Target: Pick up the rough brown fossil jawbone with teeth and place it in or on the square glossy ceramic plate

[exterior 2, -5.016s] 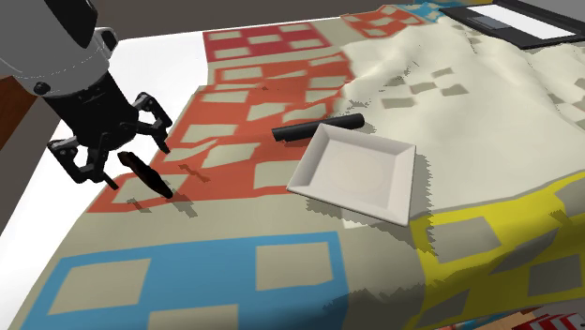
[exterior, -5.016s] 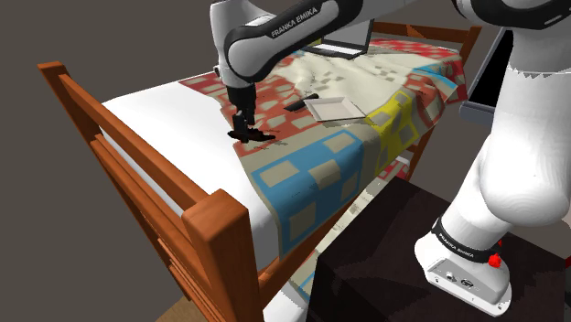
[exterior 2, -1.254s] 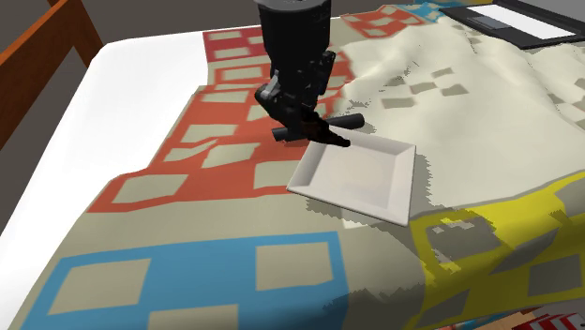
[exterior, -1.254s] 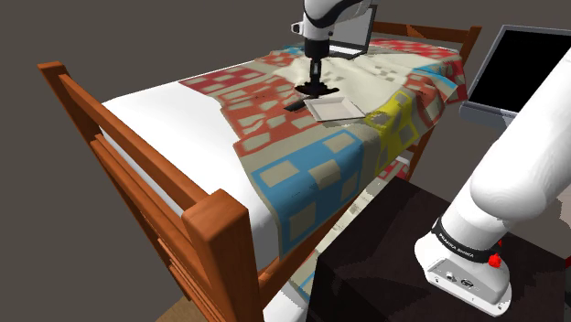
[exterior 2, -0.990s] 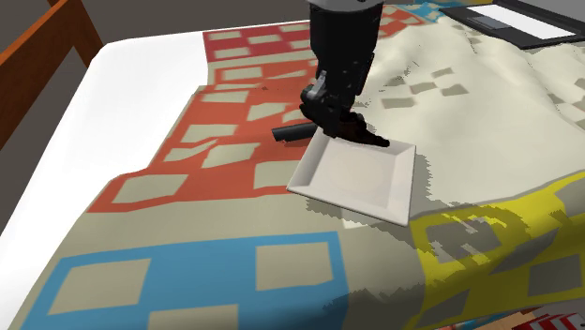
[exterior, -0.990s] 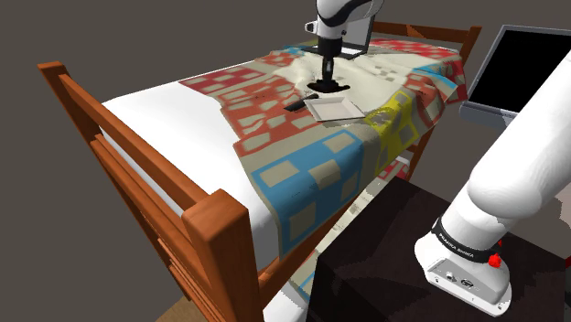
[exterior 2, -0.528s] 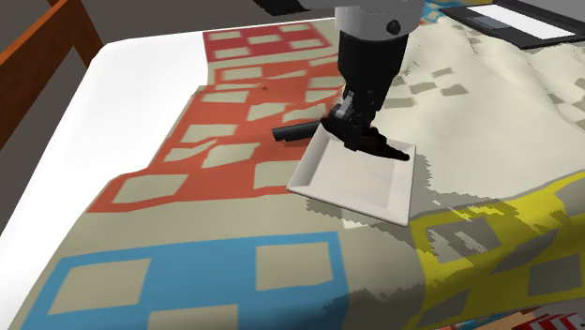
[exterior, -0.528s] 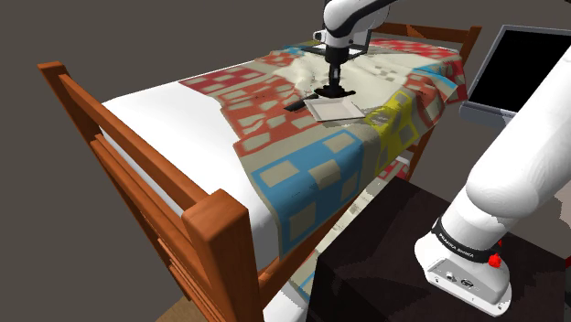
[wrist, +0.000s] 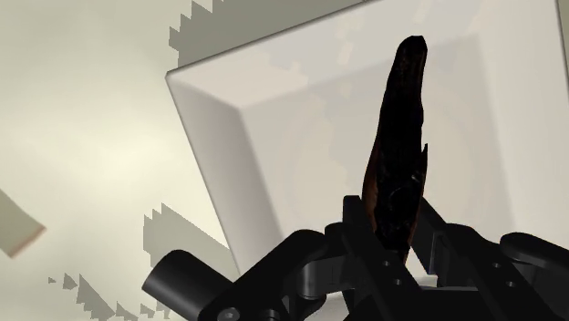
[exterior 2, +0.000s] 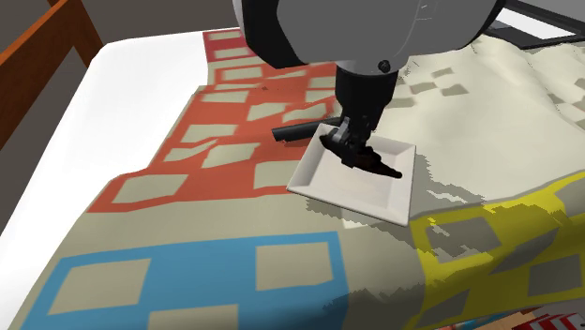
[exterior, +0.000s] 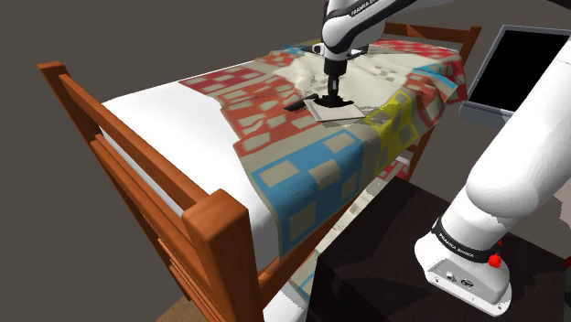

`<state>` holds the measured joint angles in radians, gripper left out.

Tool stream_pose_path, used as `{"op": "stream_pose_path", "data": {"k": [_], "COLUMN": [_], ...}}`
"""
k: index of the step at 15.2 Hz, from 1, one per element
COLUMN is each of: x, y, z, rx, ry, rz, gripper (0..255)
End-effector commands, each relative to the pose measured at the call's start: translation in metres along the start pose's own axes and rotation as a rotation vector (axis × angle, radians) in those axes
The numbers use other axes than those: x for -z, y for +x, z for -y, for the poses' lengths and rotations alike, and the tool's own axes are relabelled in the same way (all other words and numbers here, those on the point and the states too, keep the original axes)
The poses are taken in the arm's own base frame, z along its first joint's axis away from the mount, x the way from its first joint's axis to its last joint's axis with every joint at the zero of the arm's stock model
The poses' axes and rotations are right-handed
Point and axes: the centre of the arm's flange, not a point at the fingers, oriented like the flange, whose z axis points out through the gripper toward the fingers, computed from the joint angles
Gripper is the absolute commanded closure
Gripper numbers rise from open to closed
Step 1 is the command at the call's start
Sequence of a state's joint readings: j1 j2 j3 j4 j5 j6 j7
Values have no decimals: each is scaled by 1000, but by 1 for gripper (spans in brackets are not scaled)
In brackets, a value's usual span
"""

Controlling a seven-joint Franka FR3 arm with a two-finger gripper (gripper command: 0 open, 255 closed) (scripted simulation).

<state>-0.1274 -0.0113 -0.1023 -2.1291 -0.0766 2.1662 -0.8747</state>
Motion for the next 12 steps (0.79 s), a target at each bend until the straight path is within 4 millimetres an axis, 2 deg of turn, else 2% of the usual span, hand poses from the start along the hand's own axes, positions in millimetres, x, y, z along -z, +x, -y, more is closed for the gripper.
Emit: {"op": "stream_pose_path", "data": {"k": [1,6,7,12], "x": [-2,-2,-2,-2], "y": [0,0,0,0], "z": [0,0,0,0], "rx": [0,0,0,0], "ry": [0,0,0,0], "rz": [0,0,0,0], "gripper": [255,255,0,0]}}
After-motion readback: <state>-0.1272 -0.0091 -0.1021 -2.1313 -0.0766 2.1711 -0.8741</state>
